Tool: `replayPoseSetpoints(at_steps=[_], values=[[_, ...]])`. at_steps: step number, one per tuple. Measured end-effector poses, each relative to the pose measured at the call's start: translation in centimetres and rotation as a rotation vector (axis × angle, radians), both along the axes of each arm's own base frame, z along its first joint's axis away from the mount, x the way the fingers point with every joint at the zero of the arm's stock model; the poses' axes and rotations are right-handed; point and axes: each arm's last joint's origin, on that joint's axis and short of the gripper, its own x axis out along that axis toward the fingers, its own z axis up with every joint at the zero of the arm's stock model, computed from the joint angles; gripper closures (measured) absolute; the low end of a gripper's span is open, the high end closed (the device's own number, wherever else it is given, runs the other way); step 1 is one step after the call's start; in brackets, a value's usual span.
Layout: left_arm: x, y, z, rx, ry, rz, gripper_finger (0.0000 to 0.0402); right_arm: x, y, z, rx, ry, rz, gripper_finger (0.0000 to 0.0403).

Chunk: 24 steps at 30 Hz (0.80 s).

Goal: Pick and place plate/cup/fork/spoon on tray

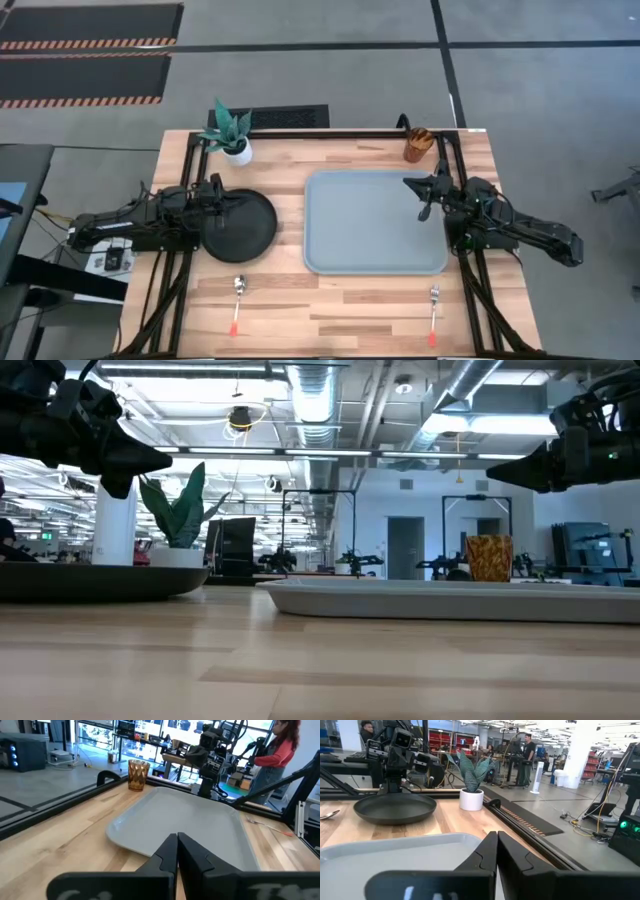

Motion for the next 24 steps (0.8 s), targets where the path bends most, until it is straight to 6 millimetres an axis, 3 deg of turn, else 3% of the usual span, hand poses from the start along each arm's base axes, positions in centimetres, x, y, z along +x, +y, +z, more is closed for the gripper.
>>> replayPoseSetpoints(at_steps=[15,24], values=[[0.0,0.0,0.01,-0.004,-0.002,0.0,0.0401,0.0,0.0,0.01,0.0,0.0,0.0,0.0369],[0.01,-0.03,0.04,-0.117,-0.03,-0.003,0.0401,0.0,0.0,0.0,0.0,0.0,0.0,0.0369]])
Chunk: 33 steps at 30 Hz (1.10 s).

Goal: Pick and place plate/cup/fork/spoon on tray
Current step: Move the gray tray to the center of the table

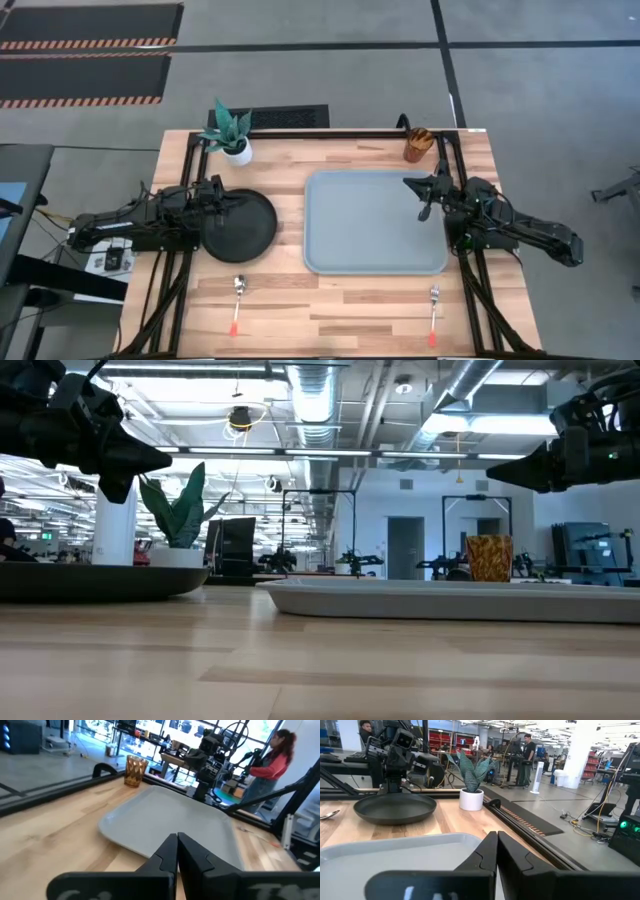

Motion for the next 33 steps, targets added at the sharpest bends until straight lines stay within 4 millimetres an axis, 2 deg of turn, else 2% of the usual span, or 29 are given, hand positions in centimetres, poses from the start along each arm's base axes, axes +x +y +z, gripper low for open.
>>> replayPoseSetpoints(at_steps=[4,10,15,20,27,33], values=[[0.0,0.0,0.0,-0.053,-0.014,-0.006,0.0401,0.0,0.0,0.0,0.0,0.0,0.0,0.0369],[0.0,0.1,0.5,-0.041,-0.066,0.031,0.0401,0.0,0.0,0.0,0.0,0.0,0.0,0.0369],[0.1,-0.4,1.4,0.038,-0.145,-0.132,0.0401,0.0,0.0,0.0,0.0,0.0,0.0,0.0369],[0.8,-0.4,2.1,0.112,-0.144,-0.173,0.0401,0.0,0.0,0.0,0.0,0.0,0.0,0.0369],[3.2,0.0,4.9,0.234,-0.013,-0.184,0.0401,0.0,0.0,0.0,0.0,0.0,0.0,0.0369],[7.0,0.6,6.7,0.255,0.123,-0.204,0.0401,0.0,0.0,0.0,0.0,0.0,0.0,0.0369]])
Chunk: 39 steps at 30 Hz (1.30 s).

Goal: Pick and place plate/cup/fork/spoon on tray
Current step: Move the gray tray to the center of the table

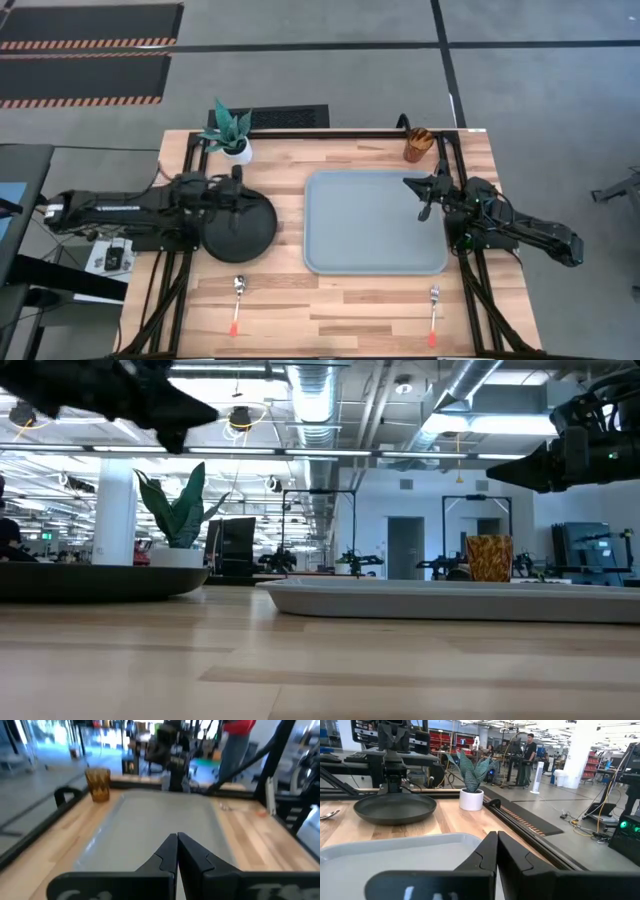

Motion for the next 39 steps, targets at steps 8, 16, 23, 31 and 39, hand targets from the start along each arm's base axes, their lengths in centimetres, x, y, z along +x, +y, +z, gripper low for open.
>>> replayPoseSetpoints(at_steps=[8,16,23,31,39], values=[[7.3,0.6,0.3,-0.008,0.223,-0.029,0.0401,0.0,0.0,0.0,0.0,0.0,0.0,0.0369],[12.8,1.1,-1.6,0.0,0.394,-0.052,0.0401,0.0,0.0,0.0,0.0,0.0,0.0,0.0369],[15.1,1.0,-3.1,-0.024,0.454,-0.05,0.0401,0.0,0.0,0.0,0.0,0.0,0.0,0.0369],[16.7,0.8,-3.7,-0.165,0.546,0.071,0.0379,0.0,0.0,0.0,0.0,0.0,0.0,0.0369],[16.7,0.7,-3.2,-0.196,0.617,0.291,0.0314,0.0,0.0,0.0,0.0,0.0,0.0,0.0369]])
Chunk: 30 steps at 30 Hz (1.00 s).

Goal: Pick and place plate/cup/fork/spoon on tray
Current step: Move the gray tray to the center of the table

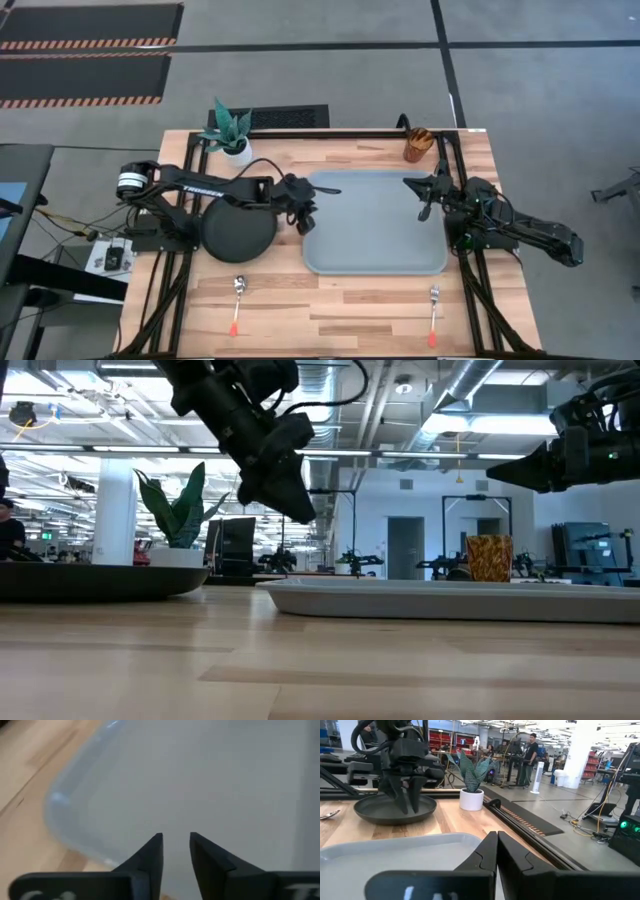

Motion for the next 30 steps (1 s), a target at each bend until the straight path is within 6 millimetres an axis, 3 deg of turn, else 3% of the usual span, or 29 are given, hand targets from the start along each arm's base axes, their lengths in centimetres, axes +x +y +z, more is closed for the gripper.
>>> replayPoseSetpoints(at_steps=[3,7,12,15,21,30], values=[[0.1,0.0,-0.1,-0.014,0.011,0.017,0.0299,0.0,0.0,0.0,0.0,0.0,0.0,0.0369],[0.0,0.0,-0.3,0.074,0.048,-0.084,0.0298,0.0,0.0,0.0,0.0,0.0,0.0,0.0369],[0.6,0.0,-1.0,0.171,0.075,-0.193,0.0349,0.0,0.0,0.0,0.0,0.0,0.0,0.0369],[1.0,-0.1,-2.4,0.18,0.116,-0.317,0.0392,0.0,0.0,0.0,0.0,0.0,0.0,0.0369],[1.4,-0.1,-4.9,0.209,0.216,-0.383,0.04,0.0,0.0,0.0,-0.001,-0.002,0.001,0.0369],[1.1,0.2,-5.2,0.223,0.258,-0.409,0.0401,0.0,0.0,0.1,-0.003,-0.006,0.0,0.0369]])
